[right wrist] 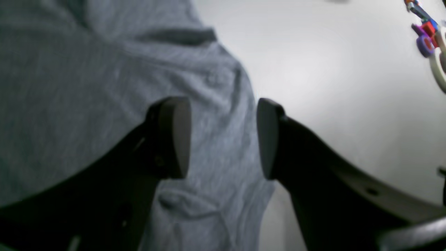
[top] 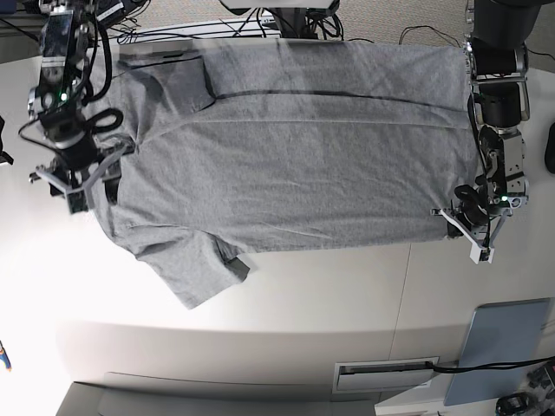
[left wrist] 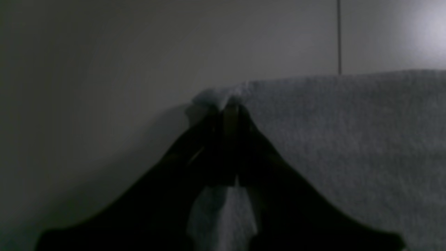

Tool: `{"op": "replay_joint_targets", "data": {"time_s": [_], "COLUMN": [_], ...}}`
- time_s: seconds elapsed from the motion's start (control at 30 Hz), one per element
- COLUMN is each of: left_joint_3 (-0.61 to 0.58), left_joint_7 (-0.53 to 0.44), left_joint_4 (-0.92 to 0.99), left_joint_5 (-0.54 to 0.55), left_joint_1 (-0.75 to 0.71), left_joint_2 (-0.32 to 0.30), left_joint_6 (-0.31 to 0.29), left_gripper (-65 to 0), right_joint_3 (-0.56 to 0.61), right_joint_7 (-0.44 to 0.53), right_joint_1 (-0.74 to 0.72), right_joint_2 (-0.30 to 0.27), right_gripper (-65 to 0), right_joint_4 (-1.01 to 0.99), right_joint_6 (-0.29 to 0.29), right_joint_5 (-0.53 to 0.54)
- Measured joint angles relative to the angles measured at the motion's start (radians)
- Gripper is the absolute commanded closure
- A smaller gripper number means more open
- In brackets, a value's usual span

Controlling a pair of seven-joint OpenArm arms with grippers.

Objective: Fold the T-shirt properly
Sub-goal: 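Reach both grippers across the shirt and grasp its opposite side edge, then lift the opposite edge with both grippers and fold it onto the first fold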

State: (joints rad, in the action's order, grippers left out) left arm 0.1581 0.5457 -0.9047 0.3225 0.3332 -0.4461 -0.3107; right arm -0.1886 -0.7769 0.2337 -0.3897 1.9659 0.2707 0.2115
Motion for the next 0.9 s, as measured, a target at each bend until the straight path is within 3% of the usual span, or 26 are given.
{"op": "replay_joint_targets", "data": {"time_s": [0.1, 0.37, 0.57, 0.9], "left_joint_3": [0.0, 0.0, 0.0, 0.0], "left_joint_7": [0.005, 0.011, 0.011, 0.017], "left_joint_4": [-0.001, -0.003, -0.004, -0.004], "left_joint_5": [0.0, 0.001, 0.0, 0.0], "left_joint_1": [0.0, 0.0, 0.003, 0.003], "left_joint_2": [0.0, 0.003, 0.009, 0.009], "left_joint_6": [0.0, 0.0, 0.0, 0.0], "left_gripper": [0.0, 0.0, 0.0, 0.0], "right_joint_3": [0.0, 0.012, 0.145, 0.314], "right_joint_7": [-0.006, -0.059, -0.083, -0.076], "right_joint_1": [-0.072, -0.376, -0.604, -0.803], "right_joint_2": [0.0, -0.004, -0.005, -0.008], "right_gripper": [-30.2, -30.2, -30.2, -30.2], "right_joint_4": [-0.097, -0.462, -0.773, -1.105], "right_joint_6": [0.008, 0.103, 0.163, 0.146], "right_joint_5": [-0.001, 0.051, 0.044, -0.021]}}
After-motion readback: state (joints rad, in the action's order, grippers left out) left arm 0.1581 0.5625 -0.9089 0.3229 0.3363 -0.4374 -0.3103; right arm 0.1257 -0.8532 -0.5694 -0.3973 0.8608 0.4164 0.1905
